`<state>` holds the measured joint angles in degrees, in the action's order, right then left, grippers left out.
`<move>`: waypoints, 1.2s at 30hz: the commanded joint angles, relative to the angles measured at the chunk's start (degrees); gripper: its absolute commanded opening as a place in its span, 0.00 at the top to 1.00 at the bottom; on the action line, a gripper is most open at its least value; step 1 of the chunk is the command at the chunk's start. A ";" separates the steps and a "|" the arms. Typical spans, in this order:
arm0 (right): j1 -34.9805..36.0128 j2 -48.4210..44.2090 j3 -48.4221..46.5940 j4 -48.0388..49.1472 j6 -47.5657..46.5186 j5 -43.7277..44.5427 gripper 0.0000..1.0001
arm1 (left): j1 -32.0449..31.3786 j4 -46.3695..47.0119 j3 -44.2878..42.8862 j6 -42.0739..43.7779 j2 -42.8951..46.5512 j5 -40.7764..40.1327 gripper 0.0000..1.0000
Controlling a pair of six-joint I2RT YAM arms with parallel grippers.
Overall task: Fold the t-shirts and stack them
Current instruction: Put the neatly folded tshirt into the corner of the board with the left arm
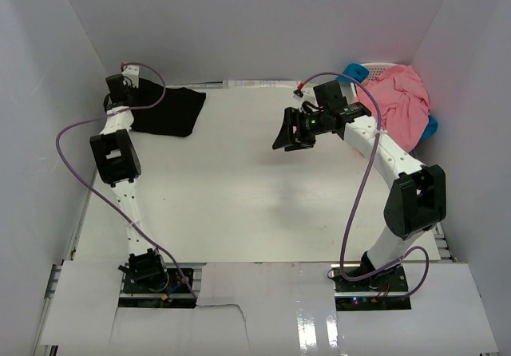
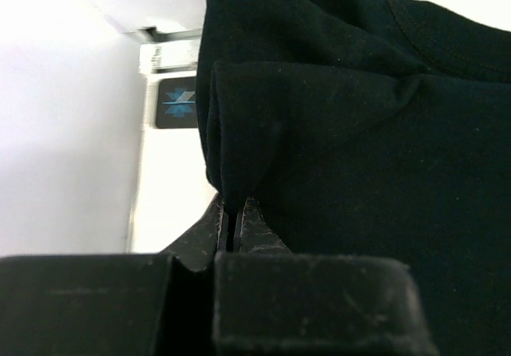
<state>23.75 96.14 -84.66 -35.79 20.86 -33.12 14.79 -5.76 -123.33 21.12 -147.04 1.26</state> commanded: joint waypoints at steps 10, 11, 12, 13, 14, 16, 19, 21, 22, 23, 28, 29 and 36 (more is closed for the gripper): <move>0.69 -3.50 1.51 2.92 1.81 -0.71 0.38 | 1.65 13.04 2.83 0.85 3.08 -10.39 0.64; 0.77 -3.67 2.30 3.01 1.81 -0.71 0.38 | 1.48 13.32 2.83 1.02 3.60 -10.57 0.52; 0.77 -3.94 2.74 3.09 1.81 -0.63 0.38 | 1.13 13.67 2.66 0.68 3.78 -10.75 0.03; 0.77 -4.20 3.18 3.18 1.73 -0.45 0.38 | 1.04 13.84 2.39 0.32 3.95 -10.66 0.02; 0.77 -4.64 3.54 3.27 1.73 -0.36 0.38 | 0.95 13.93 1.87 -0.03 4.13 -10.05 0.02; 0.77 -5.08 4.50 3.62 1.81 -0.62 0.38 | 0.33 14.11 1.60 -1.34 5.09 -9.78 0.02; 0.77 -6.40 5.56 4.06 1.81 -0.45 0.38 | -1.16 14.46 1.33 -1.62 7.98 -8.55 0.02; 0.77 -6.93 5.91 4.32 1.90 -0.54 0.38 | -3.43 14.64 1.34 0.22 9.84 -10.30 0.02; 0.77 -7.28 5.91 4.33 1.81 -0.54 0.38 | -4.23 14.81 1.34 2.23 11.85 -11.61 0.02; 0.77 -7.98 5.91 4.33 1.90 -0.36 0.38 | -5.11 16.47 1.60 2.52 13.08 -13.45 0.02; 0.77 -11.75 4.87 3.28 -0.11 1.92 0.38 | -11.26 25.38 14.85 -12.37 29.65 -34.21 0.02; 0.77 -12.28 4.34 2.66 -0.73 2.45 0.38 | -11.97 24.40 17.48 -12.95 32.84 -32.56 0.02; 0.69 -17.82 1.08 1.16 -6.87 9.73 0.37 | -18.13 18.34 44.29 -17.84 65.50 -9.38 0.02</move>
<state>24.43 81.23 -80.12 -34.59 18.41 -27.68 -4.05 14.98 -85.01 9.15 -93.95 -18.37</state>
